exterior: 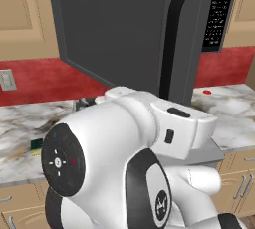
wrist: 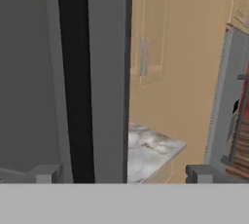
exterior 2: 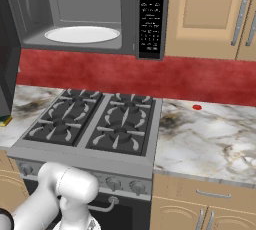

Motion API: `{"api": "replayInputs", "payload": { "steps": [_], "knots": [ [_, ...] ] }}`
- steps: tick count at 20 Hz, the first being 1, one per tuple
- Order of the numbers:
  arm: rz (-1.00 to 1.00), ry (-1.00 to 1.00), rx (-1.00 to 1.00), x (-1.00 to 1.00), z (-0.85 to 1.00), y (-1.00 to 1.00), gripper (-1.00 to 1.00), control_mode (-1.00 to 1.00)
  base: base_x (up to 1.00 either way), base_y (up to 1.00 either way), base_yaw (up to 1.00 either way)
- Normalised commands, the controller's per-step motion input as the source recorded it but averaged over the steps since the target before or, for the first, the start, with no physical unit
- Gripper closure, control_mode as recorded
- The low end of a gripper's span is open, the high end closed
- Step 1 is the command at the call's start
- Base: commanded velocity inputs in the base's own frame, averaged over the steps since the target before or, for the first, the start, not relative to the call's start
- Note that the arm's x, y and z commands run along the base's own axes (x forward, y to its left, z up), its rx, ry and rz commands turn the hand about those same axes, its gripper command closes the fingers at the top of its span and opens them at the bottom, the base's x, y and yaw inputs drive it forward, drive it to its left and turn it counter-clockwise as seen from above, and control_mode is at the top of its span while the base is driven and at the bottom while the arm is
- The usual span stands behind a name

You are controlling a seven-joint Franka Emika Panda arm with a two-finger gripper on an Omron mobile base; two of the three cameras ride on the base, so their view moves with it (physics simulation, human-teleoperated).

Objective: Place the sponge inside the microwave to prepare for sanitizing.

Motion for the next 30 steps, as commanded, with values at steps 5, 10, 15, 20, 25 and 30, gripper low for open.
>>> {"api": "replayInputs", "payload": {
  "steps": [5, 10, 15, 20, 25, 30],
  "knots": [
    [0.04, 0.00, 0.21, -0.24, 0.21, -0.45, -1.00, -1.00, 0.00, 0.00, 0.00],
    [0.16, 0.00, 0.25, -0.27, 0.17, -0.38, -1.00, -1.00, 0.00, 0.00, 0.00],
    [0.16, -0.02, 0.20, -0.35, 0.08, -0.21, -1.00, -1.00, 0.00, 0.00, 0.00],
    [-0.01, 0.02, 0.18, -0.03, 0.00, -0.51, -1.00, -1.00, 0.00, 0.00, 0.00],
    [0.03, 0.00, 0.26, 0.00, 0.00, -0.56, -1.00, -1.00, 0.00, 0.00, 0.00],
    [0.09, 0.00, 0.40, 0.01, -0.21, -0.61, -1.00, -1.00, 0.00, 0.00, 0.00]
  ]
}}
